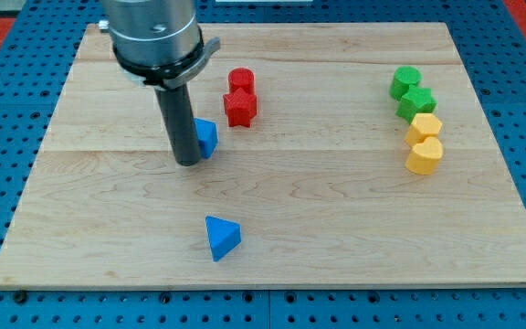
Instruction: Push the blue cube closer to the red star
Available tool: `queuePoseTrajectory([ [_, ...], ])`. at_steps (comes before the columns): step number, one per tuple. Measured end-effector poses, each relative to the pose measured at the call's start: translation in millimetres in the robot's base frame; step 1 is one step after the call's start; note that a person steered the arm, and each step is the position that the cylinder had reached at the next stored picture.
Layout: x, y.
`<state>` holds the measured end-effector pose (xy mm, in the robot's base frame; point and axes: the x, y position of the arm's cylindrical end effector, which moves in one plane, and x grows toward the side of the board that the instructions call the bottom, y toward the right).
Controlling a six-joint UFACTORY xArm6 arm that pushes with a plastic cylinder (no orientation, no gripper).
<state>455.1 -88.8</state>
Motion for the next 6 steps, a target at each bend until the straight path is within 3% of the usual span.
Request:
queuePoseTrajectory([
  [1,-1,36],
  [2,7,-18],
  [3,-16,-86],
  [4,-40,-53],
  [6,-40,12],
])
